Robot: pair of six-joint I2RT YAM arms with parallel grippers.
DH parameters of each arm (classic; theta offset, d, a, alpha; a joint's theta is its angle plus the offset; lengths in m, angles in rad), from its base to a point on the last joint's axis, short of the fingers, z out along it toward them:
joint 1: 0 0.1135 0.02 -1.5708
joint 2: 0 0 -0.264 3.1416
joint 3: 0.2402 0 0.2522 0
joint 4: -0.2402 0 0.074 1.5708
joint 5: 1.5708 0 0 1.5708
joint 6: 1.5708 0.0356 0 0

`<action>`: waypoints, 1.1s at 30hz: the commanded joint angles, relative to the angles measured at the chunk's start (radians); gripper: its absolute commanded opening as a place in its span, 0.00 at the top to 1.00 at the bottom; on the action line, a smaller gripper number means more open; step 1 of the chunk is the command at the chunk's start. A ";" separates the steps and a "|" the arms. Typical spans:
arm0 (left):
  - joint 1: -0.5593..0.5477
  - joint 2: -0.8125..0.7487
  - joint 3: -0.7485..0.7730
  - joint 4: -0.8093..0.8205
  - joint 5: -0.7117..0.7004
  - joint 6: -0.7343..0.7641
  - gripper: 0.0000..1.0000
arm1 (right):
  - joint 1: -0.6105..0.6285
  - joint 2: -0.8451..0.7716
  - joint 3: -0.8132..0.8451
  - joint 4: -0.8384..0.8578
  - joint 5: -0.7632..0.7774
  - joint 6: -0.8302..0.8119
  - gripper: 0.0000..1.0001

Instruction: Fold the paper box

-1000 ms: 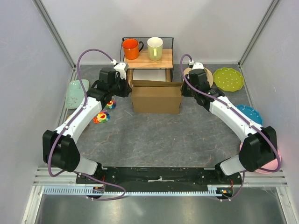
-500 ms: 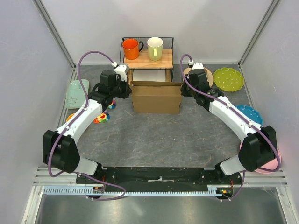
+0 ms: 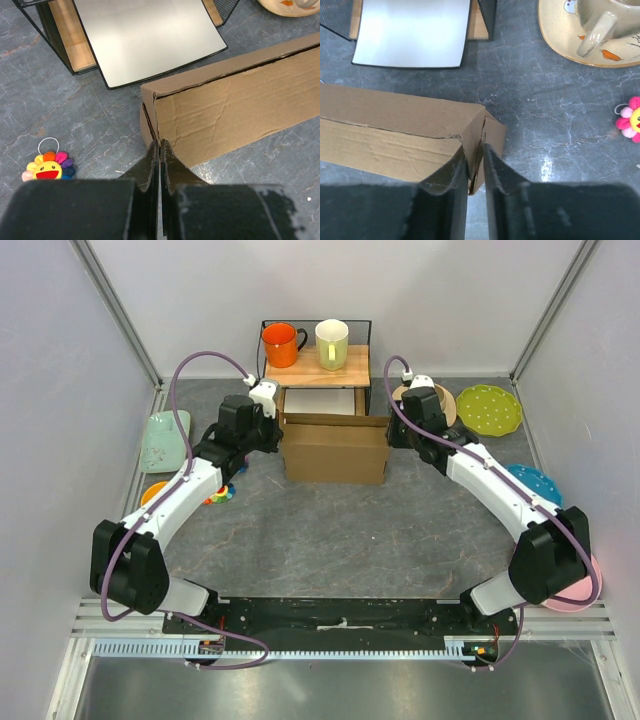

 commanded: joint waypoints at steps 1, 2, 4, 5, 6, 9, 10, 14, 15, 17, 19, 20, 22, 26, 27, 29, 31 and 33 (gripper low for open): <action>-0.013 0.011 -0.034 -0.067 -0.038 0.051 0.98 | 0.010 0.047 0.035 -0.222 -0.029 0.009 0.72; -0.015 0.010 -0.034 -0.069 -0.041 0.052 0.98 | 0.009 0.049 0.045 -0.224 -0.029 0.011 0.71; -0.016 0.008 -0.033 -0.072 -0.048 0.052 0.98 | 0.010 0.047 0.068 -0.229 -0.026 0.014 0.67; -0.018 0.010 -0.030 -0.074 -0.048 0.054 0.98 | 0.010 0.046 0.074 -0.232 -0.023 0.017 0.66; -0.018 0.008 -0.030 -0.077 -0.051 0.054 0.98 | 0.009 0.044 0.087 -0.230 -0.020 0.020 0.64; -0.022 0.005 -0.028 -0.081 -0.060 0.055 0.98 | 0.010 0.043 0.109 -0.236 -0.014 0.023 0.61; -0.026 0.005 -0.028 -0.081 -0.061 0.057 0.98 | 0.010 0.038 0.112 -0.236 -0.011 0.024 0.61; -0.026 0.008 -0.025 -0.090 -0.069 0.055 0.98 | 0.010 0.024 0.123 -0.229 -0.003 0.031 0.61; -0.027 0.008 -0.024 -0.090 -0.069 0.055 0.98 | 0.010 0.020 0.123 -0.226 -0.004 0.029 0.61; -0.029 0.008 -0.022 -0.092 -0.072 0.052 0.98 | 0.010 0.003 0.115 -0.200 -0.012 0.031 0.61; -0.030 0.010 -0.020 -0.093 -0.074 0.049 0.98 | 0.010 -0.014 0.105 -0.181 -0.011 0.032 0.60; -0.030 0.008 -0.019 -0.094 -0.074 0.046 0.98 | 0.010 -0.019 0.103 -0.177 -0.012 0.032 0.60; -0.032 0.010 -0.017 -0.093 -0.075 0.044 0.98 | 0.012 -0.028 0.101 -0.170 -0.007 0.035 0.60; -0.033 0.010 -0.019 -0.097 -0.077 0.034 0.98 | 0.010 -0.043 0.101 -0.160 -0.006 0.037 0.60; -0.033 0.008 -0.017 -0.097 -0.075 0.031 0.98 | 0.010 -0.045 0.100 -0.155 -0.003 0.038 0.60; -0.033 0.007 -0.019 -0.100 -0.075 0.026 0.98 | 0.010 -0.045 0.103 -0.154 0.005 0.038 0.60; -0.035 0.007 -0.017 -0.100 -0.074 0.021 0.98 | 0.010 -0.046 0.106 -0.154 0.016 0.038 0.62; -0.035 0.004 -0.016 -0.104 -0.075 0.018 0.98 | 0.010 -0.042 0.106 -0.154 0.029 0.037 0.68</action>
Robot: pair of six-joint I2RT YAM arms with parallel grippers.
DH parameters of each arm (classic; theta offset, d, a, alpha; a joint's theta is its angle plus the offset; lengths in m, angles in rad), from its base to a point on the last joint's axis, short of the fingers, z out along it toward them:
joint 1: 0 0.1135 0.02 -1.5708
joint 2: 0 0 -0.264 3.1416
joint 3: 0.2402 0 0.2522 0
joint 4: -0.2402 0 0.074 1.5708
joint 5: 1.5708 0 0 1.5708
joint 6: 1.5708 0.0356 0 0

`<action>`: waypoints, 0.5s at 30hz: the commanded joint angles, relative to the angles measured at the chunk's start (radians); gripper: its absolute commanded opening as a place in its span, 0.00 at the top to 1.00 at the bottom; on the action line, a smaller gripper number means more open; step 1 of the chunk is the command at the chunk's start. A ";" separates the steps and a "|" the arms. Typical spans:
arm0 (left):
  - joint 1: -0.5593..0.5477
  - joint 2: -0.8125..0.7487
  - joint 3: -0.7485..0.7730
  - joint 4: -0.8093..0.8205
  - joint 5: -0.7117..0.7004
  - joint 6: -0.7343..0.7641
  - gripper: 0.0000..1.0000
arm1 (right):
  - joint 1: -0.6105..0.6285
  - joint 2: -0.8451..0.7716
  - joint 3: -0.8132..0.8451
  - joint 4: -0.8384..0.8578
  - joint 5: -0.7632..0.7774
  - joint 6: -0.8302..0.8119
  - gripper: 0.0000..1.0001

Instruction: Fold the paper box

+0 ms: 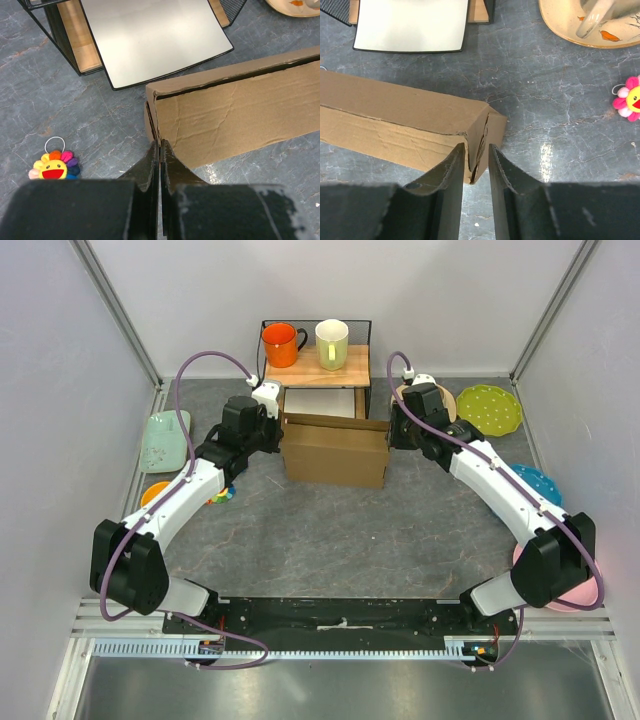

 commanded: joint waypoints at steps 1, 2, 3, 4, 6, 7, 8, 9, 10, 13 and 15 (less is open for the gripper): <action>-0.007 0.004 -0.015 -0.110 -0.010 0.007 0.98 | 0.003 -0.023 0.015 0.022 0.032 0.007 0.71; -0.007 0.002 -0.014 -0.111 -0.010 0.007 0.98 | 0.002 -0.023 0.015 0.023 0.044 0.009 0.74; -0.007 0.001 -0.014 -0.113 -0.008 0.005 0.98 | 0.003 -0.020 0.015 0.023 0.050 0.004 0.75; -0.007 -0.001 -0.012 -0.113 -0.007 0.004 0.98 | 0.003 -0.020 0.017 0.025 0.061 0.006 0.77; -0.008 -0.002 -0.012 -0.116 -0.004 0.002 0.98 | 0.003 -0.031 0.003 0.044 0.085 0.010 0.78; -0.008 -0.004 -0.014 -0.116 -0.002 -0.001 0.98 | 0.003 -0.035 -0.002 0.054 0.091 0.012 0.78; -0.008 -0.005 -0.014 -0.117 0.000 -0.002 0.98 | 0.003 -0.038 -0.006 0.060 0.096 0.012 0.78; -0.008 -0.005 -0.015 -0.117 0.001 -0.002 0.98 | 0.003 -0.041 -0.006 0.069 0.098 0.014 0.78; -0.008 -0.008 -0.015 -0.116 0.001 -0.002 0.98 | 0.003 -0.040 -0.005 0.071 0.099 0.012 0.78; -0.008 -0.010 -0.017 -0.117 0.004 -0.007 0.98 | 0.003 -0.031 0.003 0.071 0.101 0.012 0.78; -0.008 -0.008 -0.018 -0.116 0.007 -0.008 0.98 | 0.005 -0.029 -0.003 0.072 0.098 0.012 0.82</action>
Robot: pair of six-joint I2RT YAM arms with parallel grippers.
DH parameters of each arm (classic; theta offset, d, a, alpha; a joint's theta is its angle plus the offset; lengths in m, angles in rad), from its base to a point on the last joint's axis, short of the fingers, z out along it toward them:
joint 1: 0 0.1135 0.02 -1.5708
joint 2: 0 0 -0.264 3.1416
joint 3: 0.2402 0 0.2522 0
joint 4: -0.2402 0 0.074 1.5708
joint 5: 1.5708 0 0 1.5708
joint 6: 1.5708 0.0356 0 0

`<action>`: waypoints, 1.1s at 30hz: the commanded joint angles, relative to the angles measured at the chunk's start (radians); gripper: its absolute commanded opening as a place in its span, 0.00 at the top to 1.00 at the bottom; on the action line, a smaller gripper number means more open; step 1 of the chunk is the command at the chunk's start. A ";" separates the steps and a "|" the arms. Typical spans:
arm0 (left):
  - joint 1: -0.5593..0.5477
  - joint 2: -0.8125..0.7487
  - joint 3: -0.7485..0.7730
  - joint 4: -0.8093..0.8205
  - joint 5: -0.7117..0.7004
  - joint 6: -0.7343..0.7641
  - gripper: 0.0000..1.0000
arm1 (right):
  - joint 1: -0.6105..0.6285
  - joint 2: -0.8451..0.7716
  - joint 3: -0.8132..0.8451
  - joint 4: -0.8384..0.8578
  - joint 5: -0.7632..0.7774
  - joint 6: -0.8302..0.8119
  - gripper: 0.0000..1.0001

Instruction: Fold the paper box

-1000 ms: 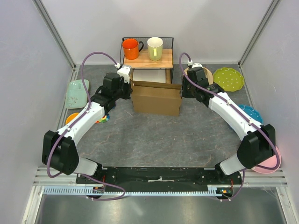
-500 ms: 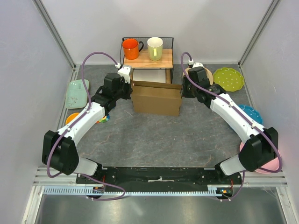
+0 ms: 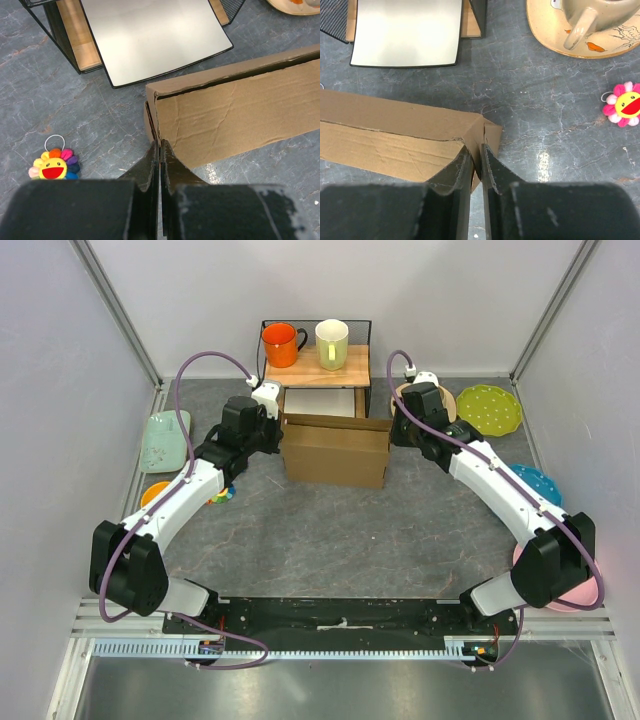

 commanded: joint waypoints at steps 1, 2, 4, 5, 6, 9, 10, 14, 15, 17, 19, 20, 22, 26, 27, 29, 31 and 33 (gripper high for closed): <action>-0.007 -0.003 -0.018 -0.105 0.010 -0.011 0.98 | -0.002 -0.027 -0.005 0.041 0.034 0.004 0.83; -0.007 -0.003 -0.018 -0.107 0.011 -0.012 0.98 | -0.002 -0.033 -0.015 0.041 0.034 0.005 0.86; -0.007 -0.003 -0.017 -0.107 0.013 -0.014 0.98 | -0.002 -0.040 -0.029 0.044 0.027 0.005 0.88; -0.007 -0.002 -0.017 -0.105 0.015 -0.012 0.98 | 0.000 -0.047 -0.044 0.047 0.024 0.007 0.88; -0.007 -0.003 -0.017 -0.107 0.015 -0.015 0.98 | -0.002 -0.050 -0.052 0.051 0.018 0.014 0.88; -0.007 0.002 -0.017 -0.105 0.018 -0.020 0.98 | -0.002 -0.056 -0.063 0.056 -0.006 0.036 0.89; -0.008 0.003 -0.017 -0.107 0.018 -0.020 0.98 | -0.002 -0.059 -0.062 0.056 -0.012 0.051 0.90; -0.012 0.008 -0.017 -0.105 0.018 -0.020 0.98 | -0.002 -0.058 -0.040 0.056 -0.038 0.088 0.93; -0.012 0.006 -0.017 -0.105 0.018 -0.020 0.98 | -0.002 -0.059 -0.034 0.054 -0.045 0.096 0.94; -0.012 0.005 -0.017 -0.105 0.015 -0.018 0.98 | -0.002 -0.055 -0.019 0.054 -0.054 0.106 0.96; -0.013 0.002 -0.018 -0.107 0.015 -0.018 0.98 | -0.002 -0.052 -0.015 0.054 -0.060 0.103 0.97; -0.013 0.003 -0.017 -0.107 0.016 -0.018 0.98 | -0.002 -0.047 -0.017 0.054 -0.054 0.094 0.97; -0.013 0.003 -0.017 -0.105 0.016 -0.018 0.98 | -0.002 -0.046 -0.034 0.051 -0.039 0.088 0.99; -0.013 0.003 -0.011 -0.107 0.018 -0.023 0.98 | -0.002 -0.049 -0.089 0.057 -0.026 0.062 1.00; -0.013 0.003 -0.009 -0.107 0.019 -0.025 0.98 | -0.002 -0.049 -0.100 0.059 -0.019 0.042 1.00; -0.015 0.006 -0.004 -0.105 0.022 -0.026 0.98 | -0.002 -0.056 -0.140 0.065 -0.002 0.024 1.00; -0.015 0.009 -0.003 -0.105 0.019 -0.025 0.98 | -0.002 -0.066 -0.179 0.068 0.009 0.004 1.00; -0.015 0.011 0.003 -0.107 0.019 -0.028 0.98 | 0.000 -0.079 -0.204 0.076 0.024 -0.006 1.00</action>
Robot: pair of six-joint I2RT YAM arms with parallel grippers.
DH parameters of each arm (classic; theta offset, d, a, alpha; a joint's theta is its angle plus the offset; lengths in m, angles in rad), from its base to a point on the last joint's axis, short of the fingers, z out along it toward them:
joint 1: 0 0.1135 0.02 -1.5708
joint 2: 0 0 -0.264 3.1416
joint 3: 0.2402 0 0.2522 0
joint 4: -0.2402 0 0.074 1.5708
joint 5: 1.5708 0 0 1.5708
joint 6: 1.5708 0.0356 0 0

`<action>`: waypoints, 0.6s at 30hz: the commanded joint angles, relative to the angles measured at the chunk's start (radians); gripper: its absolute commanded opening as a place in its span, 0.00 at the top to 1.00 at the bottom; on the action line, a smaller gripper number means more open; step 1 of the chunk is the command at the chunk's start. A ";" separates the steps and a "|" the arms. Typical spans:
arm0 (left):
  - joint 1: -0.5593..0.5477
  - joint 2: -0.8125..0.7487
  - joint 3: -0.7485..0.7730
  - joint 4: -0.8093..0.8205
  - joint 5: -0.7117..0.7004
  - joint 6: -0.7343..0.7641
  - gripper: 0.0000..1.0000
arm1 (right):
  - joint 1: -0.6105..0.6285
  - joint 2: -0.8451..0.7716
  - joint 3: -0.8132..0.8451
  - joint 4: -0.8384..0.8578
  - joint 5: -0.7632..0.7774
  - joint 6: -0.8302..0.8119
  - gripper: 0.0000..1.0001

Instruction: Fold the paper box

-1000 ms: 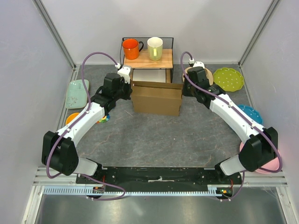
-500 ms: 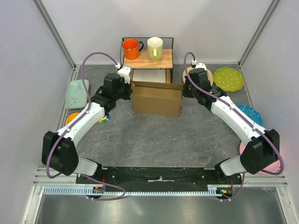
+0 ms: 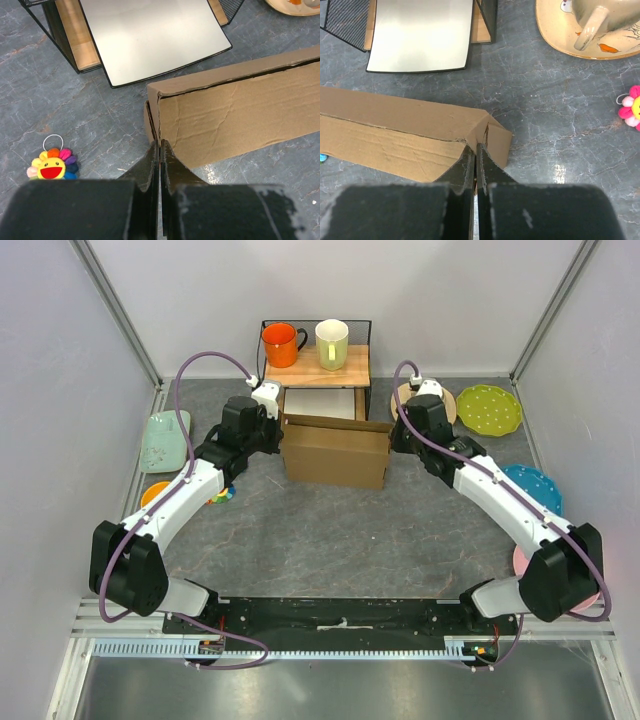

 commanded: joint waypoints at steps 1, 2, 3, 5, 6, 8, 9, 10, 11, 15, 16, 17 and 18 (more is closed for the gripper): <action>-0.014 0.016 0.004 -0.102 0.016 -0.022 0.98 | -0.001 -0.016 -0.098 -0.054 0.044 -0.049 1.00; -0.014 0.018 0.006 -0.104 0.019 -0.024 0.98 | 0.002 -0.021 -0.111 -0.048 0.050 -0.050 1.00; -0.014 0.019 0.007 -0.104 0.018 -0.024 0.98 | 0.004 -0.024 -0.122 -0.045 0.055 -0.052 1.00; -0.014 0.022 0.011 -0.102 0.019 -0.027 0.98 | 0.010 -0.026 -0.154 -0.037 0.064 -0.055 1.00; -0.014 0.024 0.012 -0.104 0.019 -0.032 0.98 | 0.011 -0.024 -0.164 -0.034 0.065 -0.056 1.00; -0.014 0.022 0.012 -0.104 0.022 -0.035 0.98 | 0.016 -0.018 -0.188 -0.029 0.071 -0.056 1.00; -0.014 0.021 0.014 -0.104 0.022 -0.038 0.98 | 0.018 -0.018 -0.194 -0.028 0.076 -0.058 1.00; -0.014 0.016 0.014 -0.102 0.025 -0.039 0.98 | 0.022 -0.015 -0.207 -0.026 0.079 -0.058 1.00; -0.014 0.009 0.018 -0.104 0.025 -0.045 0.98 | 0.022 -0.013 -0.211 -0.020 0.081 -0.058 1.00; -0.012 -0.015 0.044 -0.119 0.027 -0.045 0.81 | 0.021 -0.006 -0.208 -0.022 0.091 -0.056 1.00; -0.012 -0.019 0.052 -0.125 0.031 -0.041 0.77 | 0.022 -0.003 -0.200 -0.023 0.093 -0.055 1.00; -0.012 -0.024 0.069 -0.133 0.033 -0.033 0.73 | 0.022 0.000 -0.194 -0.028 0.094 -0.055 1.00; -0.012 -0.034 0.078 -0.144 0.031 -0.033 0.68 | 0.022 0.005 -0.188 -0.032 0.093 -0.052 1.00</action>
